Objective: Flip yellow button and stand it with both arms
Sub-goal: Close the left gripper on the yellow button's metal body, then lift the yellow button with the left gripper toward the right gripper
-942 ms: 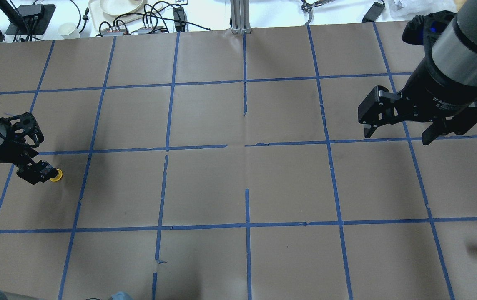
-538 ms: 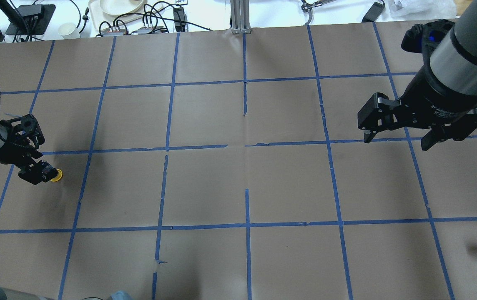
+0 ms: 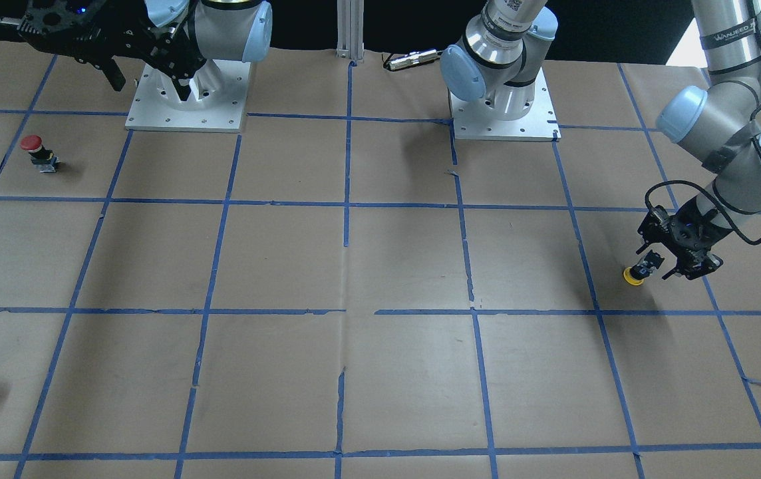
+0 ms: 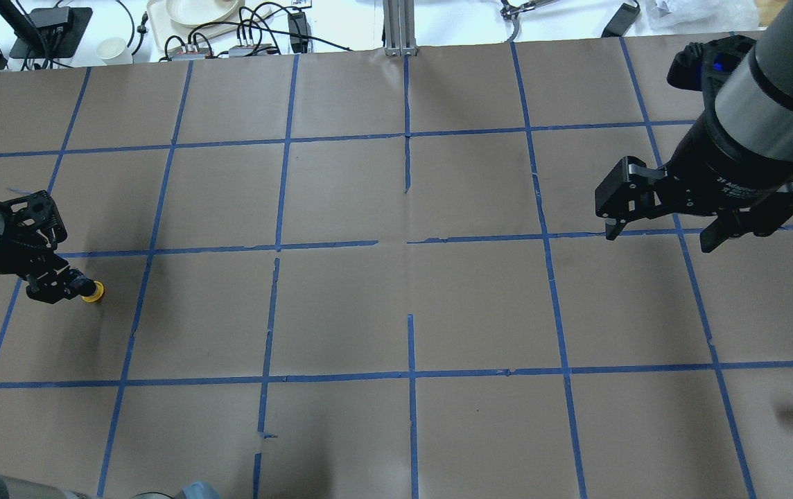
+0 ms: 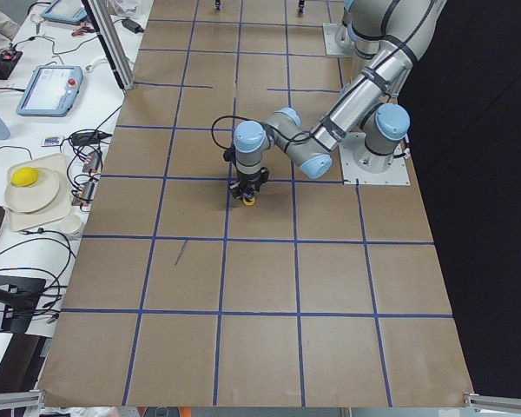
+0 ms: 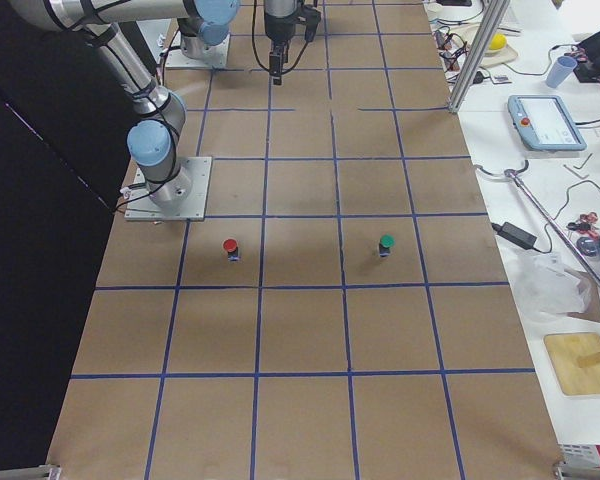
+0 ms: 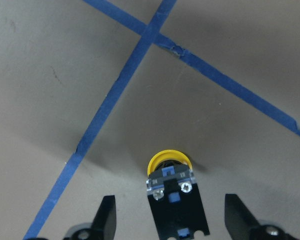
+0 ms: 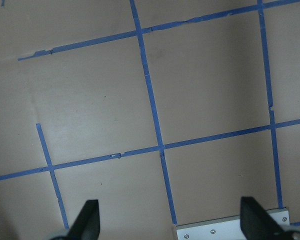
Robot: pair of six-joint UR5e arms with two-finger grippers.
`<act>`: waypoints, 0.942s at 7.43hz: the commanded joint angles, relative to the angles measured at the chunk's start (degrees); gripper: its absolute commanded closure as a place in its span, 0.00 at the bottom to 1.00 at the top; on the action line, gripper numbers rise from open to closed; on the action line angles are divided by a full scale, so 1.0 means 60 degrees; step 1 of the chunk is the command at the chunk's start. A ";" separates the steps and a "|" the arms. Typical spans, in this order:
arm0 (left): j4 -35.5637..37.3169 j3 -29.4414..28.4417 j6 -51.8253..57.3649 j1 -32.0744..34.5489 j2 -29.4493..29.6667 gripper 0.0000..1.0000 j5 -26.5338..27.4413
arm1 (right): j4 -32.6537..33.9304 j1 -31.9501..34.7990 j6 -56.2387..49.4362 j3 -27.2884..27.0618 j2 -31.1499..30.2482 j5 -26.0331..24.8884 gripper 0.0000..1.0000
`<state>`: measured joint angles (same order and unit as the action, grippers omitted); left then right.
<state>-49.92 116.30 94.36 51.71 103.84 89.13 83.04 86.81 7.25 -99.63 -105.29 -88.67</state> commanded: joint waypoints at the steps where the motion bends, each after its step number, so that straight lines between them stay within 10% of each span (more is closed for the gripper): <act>1: -0.0059 0.0012 -0.0476 -0.0005 -0.0035 0.77 -0.0002 | -0.0012 0.0019 -0.0080 -0.0006 0.0043 -0.0001 0.00; 4: -0.0175 -0.0119 -0.0886 0.0038 -0.0371 0.86 -0.0031 | 0.0047 0.0034 0.0023 -0.0020 0.0015 0.0043 0.00; 7: -0.2379 -0.0208 -0.2364 0.0417 -0.1890 0.86 -0.2438 | 0.0032 0.0034 0.0589 -0.0020 0.0058 0.0130 0.00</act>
<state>-58.24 115.25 83.28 53.06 96.77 81.51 83.26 87.01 8.34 -99.75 -105.00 -88.30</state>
